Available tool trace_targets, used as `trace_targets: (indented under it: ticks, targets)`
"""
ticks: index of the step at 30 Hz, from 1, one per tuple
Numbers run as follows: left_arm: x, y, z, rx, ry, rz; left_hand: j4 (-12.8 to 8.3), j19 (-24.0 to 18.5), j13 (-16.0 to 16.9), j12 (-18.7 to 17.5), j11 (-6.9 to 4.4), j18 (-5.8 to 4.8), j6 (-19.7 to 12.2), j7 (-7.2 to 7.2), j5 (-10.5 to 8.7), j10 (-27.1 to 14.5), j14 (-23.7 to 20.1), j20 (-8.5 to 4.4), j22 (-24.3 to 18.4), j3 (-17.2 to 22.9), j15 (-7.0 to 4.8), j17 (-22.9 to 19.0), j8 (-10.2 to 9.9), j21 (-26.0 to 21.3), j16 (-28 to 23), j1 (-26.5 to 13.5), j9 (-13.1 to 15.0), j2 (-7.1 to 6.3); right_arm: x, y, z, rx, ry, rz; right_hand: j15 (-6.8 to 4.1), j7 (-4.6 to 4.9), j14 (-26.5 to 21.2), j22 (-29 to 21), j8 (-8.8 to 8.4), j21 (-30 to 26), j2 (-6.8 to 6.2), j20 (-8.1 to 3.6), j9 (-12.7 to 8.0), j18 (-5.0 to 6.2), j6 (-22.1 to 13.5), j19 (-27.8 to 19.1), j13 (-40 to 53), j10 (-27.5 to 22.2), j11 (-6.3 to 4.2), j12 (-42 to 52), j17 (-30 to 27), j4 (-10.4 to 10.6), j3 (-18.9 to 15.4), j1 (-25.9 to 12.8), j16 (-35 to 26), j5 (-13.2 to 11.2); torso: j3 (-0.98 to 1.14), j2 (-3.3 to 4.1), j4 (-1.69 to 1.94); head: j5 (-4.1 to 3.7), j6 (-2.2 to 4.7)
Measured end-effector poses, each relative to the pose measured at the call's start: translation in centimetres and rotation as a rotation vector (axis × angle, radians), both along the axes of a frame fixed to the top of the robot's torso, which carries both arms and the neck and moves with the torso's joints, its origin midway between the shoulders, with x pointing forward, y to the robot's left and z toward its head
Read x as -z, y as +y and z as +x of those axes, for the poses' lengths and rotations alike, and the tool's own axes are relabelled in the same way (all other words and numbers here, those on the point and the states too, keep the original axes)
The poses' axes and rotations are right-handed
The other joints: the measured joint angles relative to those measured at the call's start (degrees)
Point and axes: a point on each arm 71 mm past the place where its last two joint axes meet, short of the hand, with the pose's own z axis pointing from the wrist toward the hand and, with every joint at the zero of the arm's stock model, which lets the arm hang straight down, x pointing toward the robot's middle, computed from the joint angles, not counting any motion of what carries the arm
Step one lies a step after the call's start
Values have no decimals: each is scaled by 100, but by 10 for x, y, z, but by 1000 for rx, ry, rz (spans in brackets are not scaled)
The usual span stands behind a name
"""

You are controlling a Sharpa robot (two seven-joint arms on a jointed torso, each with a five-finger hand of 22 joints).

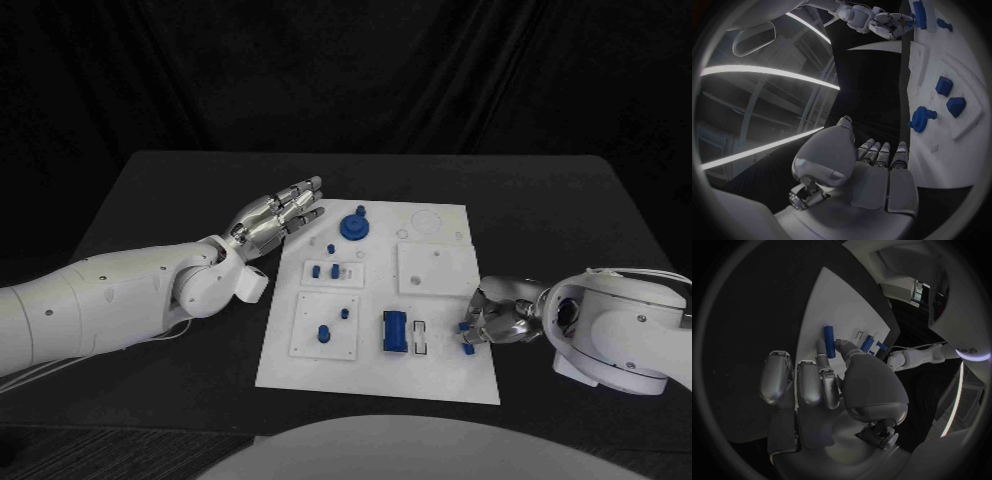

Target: Assemble the parts on the task board

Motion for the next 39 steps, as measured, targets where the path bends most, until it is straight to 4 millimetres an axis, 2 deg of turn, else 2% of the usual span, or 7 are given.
trace_targets:
  ticks: [3,13,22,23,25,28,39]
  targets:
    - [0,0,0,1,0,0,0,0,0,0,40,0,0,41,0,0,0,0,0,0,0,0,0,0,0,0,0,0,-1,0,0,61,62,69,0,0,0,0,0,63,-16,0,-27,0,-1,0,0,0,0,0,55,-48,173,-120,47,78,2,1,4,-9,0]
    - [0,-2,0,3,0,-2,0,0,9,22,60,0,0,41,0,20,-21,0,1,0,21,1,0,0,0,0,-1,0,1,4,1,249,278,265,0,-1,0,0,1,106,-22,0,-67,0,40,0,-1,0,0,0,83,-124,326,-248,64,76,-7,1,17,-8,0]
    - [0,-3,0,6,0,-3,0,0,9,21,60,0,0,41,0,20,-21,0,1,-1,21,2,0,0,0,0,-1,0,7,13,5,314,378,321,1,-23,0,0,41,106,7,0,-100,0,61,0,-2,0,0,0,57,-212,415,-384,64,-191,-10,7,16,-14,0]
    - [0,-4,0,6,0,-3,0,0,9,21,60,0,0,40,0,20,-21,0,1,-1,21,3,0,0,0,0,-1,0,7,13,5,318,383,322,1,-23,0,0,41,106,4,-1,-109,0,62,0,-2,0,0,0,58,-321,524,-388,64,-236,-10,8,16,-14,0]
    - [0,-4,0,6,0,-3,0,0,9,21,60,0,0,41,0,20,-21,0,1,-1,21,3,0,0,0,0,-1,0,8,14,6,324,392,322,2,-23,1,0,73,106,18,-1,-109,-1,62,0,-2,0,0,0,54,-350,552,-486,64,-318,-10,9,15,-9,0]
    - [0,-4,0,7,0,-3,0,0,9,21,60,0,0,40,0,20,-21,0,1,-1,21,3,0,0,0,0,-2,0,10,15,7,330,403,320,5,-23,4,0,85,106,45,-1,-105,-1,62,0,-2,-20,-24,0,47,-354,550,-513,64,-297,-8,9,13,0,0]
    - [1,-7,1,13,1,-6,1,0,9,21,60,0,31,71,0,20,-21,-1,-1,-1,20,5,0,0,0,0,5,0,16,22,9,329,432,302,-2,-43,-3,-1,135,105,46,-1,-74,0,40,0,-3,0,-45,0,16,-477,550,-589,64,-542,-5,13,12,-23,1]
